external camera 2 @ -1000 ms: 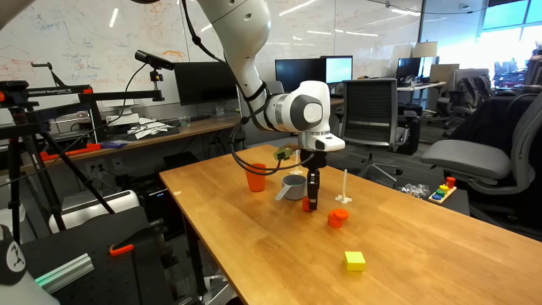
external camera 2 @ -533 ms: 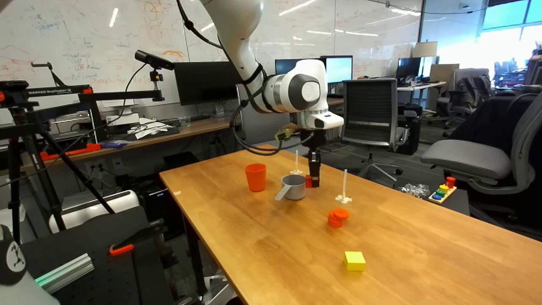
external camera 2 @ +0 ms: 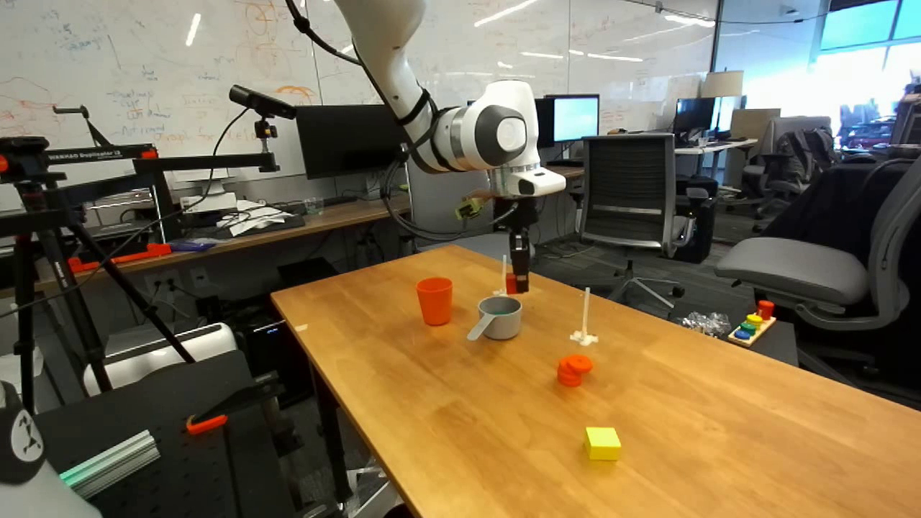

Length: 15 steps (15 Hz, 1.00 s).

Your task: Remove the orange cup from the grey cup, then put the green, yellow, and orange blocks inside the grey cup

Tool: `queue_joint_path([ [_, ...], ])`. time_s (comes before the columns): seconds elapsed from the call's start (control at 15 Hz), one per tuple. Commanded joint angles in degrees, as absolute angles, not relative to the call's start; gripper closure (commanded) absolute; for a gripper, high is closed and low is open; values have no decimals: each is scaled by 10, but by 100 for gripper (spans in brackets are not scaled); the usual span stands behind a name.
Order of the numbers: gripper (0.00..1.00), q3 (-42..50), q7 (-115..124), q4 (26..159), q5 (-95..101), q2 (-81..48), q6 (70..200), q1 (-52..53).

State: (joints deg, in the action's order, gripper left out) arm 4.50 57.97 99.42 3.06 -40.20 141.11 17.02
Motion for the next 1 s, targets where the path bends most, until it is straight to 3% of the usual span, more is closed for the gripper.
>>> queue_joint_path([
  [0.0,88,30,574,1010,20,-390,1408,169],
  [0.13,87,25,573,1015,19,-391,1410,168],
  [0.2,42,22,571,1018,17,-390,1410,166],
  [0.33,36,22,571,1023,18,-388,1408,167],
  [0.6,4,42,584,1030,37,-377,1402,176],
  [0.93,0,79,597,1058,63,-345,1405,174],
])
